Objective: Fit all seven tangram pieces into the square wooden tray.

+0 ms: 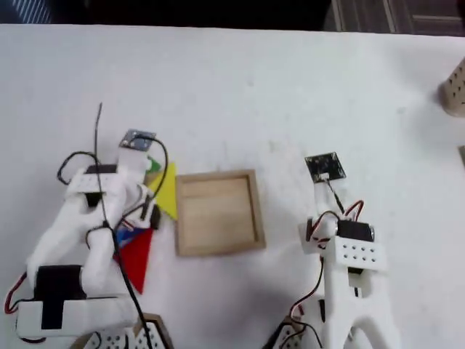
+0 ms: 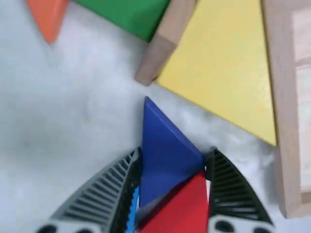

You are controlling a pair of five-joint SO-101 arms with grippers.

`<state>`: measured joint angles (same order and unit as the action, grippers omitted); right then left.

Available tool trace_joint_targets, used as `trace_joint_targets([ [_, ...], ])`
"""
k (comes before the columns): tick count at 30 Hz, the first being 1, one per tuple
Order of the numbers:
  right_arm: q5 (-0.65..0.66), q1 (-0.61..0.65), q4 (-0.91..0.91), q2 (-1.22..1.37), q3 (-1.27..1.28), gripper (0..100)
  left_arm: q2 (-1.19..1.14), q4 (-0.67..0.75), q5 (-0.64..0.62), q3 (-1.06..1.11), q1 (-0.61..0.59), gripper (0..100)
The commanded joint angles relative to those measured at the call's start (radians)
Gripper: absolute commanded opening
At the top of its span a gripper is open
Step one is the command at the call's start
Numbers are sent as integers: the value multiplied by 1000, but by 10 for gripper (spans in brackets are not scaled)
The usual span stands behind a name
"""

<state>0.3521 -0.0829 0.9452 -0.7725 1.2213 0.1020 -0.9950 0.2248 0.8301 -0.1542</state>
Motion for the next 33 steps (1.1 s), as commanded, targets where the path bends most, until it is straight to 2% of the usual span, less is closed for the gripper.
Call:
trace_joint_targets([
  [1,9,-5,-16,-28,-3,18,4,-6,28,-18,-58,197],
  [11,11,-4,-16,-28,-2,18,4,32,18,-25,-16,222],
  [33,14,-5,-16,-28,2,18,-5,0,17,-26,16,221],
])
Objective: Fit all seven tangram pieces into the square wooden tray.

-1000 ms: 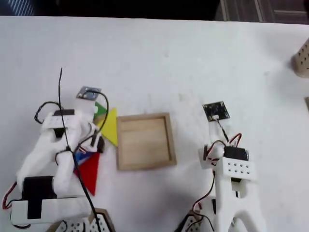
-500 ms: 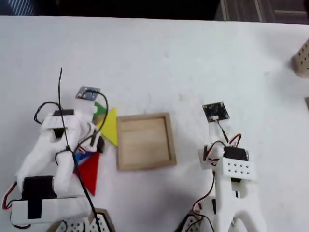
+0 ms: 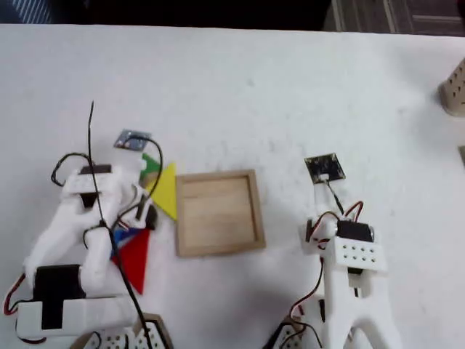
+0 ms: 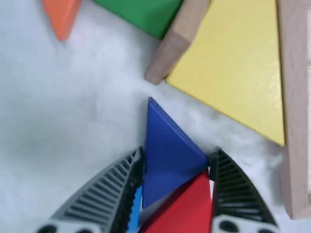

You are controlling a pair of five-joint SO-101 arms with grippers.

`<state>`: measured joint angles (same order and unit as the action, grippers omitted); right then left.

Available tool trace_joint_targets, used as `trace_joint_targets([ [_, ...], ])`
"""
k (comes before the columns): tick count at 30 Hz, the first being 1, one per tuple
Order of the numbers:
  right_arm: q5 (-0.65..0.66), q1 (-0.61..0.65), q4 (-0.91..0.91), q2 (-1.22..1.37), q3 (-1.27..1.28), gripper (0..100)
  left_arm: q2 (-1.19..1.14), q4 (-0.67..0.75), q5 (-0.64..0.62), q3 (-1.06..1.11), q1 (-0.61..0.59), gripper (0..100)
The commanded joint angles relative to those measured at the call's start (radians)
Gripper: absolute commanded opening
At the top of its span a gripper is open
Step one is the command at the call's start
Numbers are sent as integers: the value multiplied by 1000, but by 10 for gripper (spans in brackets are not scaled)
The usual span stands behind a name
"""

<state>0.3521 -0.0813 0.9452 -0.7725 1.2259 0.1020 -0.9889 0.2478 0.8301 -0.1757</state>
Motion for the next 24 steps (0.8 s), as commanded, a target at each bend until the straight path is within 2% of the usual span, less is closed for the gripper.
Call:
trace_joint_targets([
  [1,32,-7,-16,-28,-3,18,-5,-5,-6,-26,38,221],
  [5,77,-8,-16,-28,18,18,-5,-5,-8,-32,35,221],
  [10,80,-12,-28,-28,23,18,-5,-8,-158,-44,31,221],
  [13,80,-12,-28,-28,23,18,-5,-9,-198,-57,22,221],
  [20,80,-12,-28,-27,23,18,-5,-11,-336,-124,-93,221],
  [24,80,-12,-28,-27,23,18,-5,-15,-354,-130,-113,221],
])
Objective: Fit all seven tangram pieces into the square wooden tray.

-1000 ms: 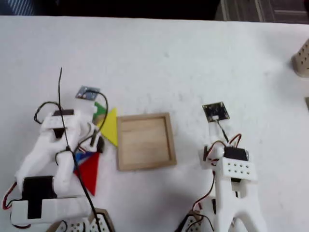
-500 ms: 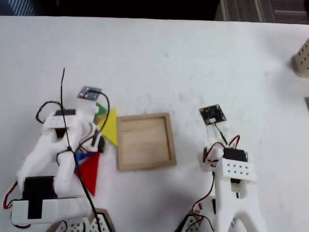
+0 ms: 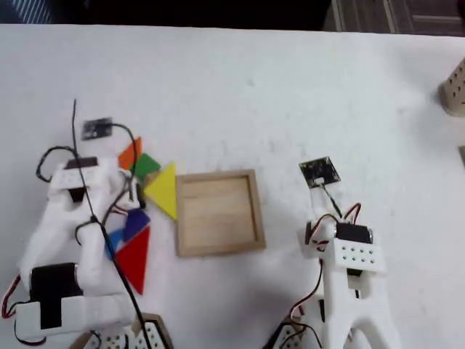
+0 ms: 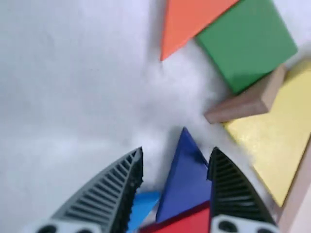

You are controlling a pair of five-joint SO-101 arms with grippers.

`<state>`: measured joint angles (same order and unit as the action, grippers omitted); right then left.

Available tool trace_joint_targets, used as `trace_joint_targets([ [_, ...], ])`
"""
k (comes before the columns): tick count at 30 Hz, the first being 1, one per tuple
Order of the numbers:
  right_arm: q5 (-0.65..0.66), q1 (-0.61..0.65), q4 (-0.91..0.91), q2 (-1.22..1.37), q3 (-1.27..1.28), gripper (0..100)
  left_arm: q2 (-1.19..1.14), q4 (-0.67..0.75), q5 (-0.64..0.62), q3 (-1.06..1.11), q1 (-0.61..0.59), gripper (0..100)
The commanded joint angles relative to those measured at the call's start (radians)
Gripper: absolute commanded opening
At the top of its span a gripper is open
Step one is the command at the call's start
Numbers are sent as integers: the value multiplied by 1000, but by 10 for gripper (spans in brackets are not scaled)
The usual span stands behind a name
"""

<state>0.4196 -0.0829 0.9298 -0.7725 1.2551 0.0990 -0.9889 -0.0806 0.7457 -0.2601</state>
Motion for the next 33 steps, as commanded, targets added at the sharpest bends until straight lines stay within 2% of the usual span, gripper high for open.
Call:
trace_joint_targets([
  [1,12,-10,-13,-27,-6,18,-2,-29,-25,-44,-24,221],
  [3,12,-10,-13,-27,-6,18,-1,-68,6,-52,-15,225],
  [9,12,-10,-13,-27,-6,18,7,-87,236,-48,56,226],
  [14,12,-10,-13,-27,-6,18,5,-83,336,-17,104,273],
  [21,12,-10,-13,-27,-6,18,-1,-81,476,60,85,305],
  [29,12,-10,-13,-27,-6,18,-2,6,387,66,-1,298],
  [33,12,-10,-13,-27,-6,18,-2,11,368,66,33,210],
])
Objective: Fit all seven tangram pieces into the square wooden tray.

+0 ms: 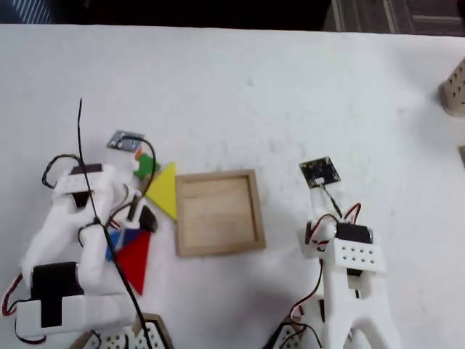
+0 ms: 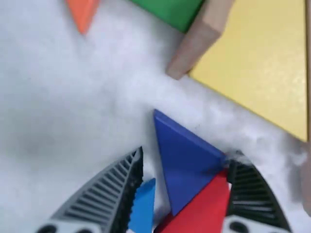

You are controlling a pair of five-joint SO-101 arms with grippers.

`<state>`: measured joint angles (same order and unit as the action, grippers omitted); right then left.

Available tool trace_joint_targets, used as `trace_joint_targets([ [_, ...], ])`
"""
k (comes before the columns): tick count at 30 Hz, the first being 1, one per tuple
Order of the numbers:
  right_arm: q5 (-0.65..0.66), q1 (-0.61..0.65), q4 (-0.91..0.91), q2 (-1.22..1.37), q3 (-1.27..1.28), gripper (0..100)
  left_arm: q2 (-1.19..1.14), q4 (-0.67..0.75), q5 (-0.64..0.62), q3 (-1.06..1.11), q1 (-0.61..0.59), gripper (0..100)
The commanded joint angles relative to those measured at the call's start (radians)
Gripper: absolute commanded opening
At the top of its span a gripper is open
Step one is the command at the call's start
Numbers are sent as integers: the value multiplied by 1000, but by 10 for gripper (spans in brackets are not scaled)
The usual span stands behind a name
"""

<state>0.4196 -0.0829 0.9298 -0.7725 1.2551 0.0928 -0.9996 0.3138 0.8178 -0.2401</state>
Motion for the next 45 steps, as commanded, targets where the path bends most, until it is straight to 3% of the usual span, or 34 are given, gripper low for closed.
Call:
trace_joint_targets([
  [1,12,-10,-13,-27,-6,18,4,21,-26,-6,25,186],
  [16,12,-12,-13,-27,-6,18,12,-11,-37,-31,62,143],
  [27,12,-12,-13,-27,-6,18,5,-11,-422,-143,61,186],
  [31,12,-12,-13,-27,-5,18,5,-11,-493,-133,62,282],
  [38,12,-12,-13,-27,-5,18,2,-6,-509,-132,58,258],
  [42,12,-10,-13,-27,-5,18,-77,2,-631,-157,31,260],
  [45,12,-10,-12,-27,-5,18,-185,-5,-641,-233,-13,257],
])
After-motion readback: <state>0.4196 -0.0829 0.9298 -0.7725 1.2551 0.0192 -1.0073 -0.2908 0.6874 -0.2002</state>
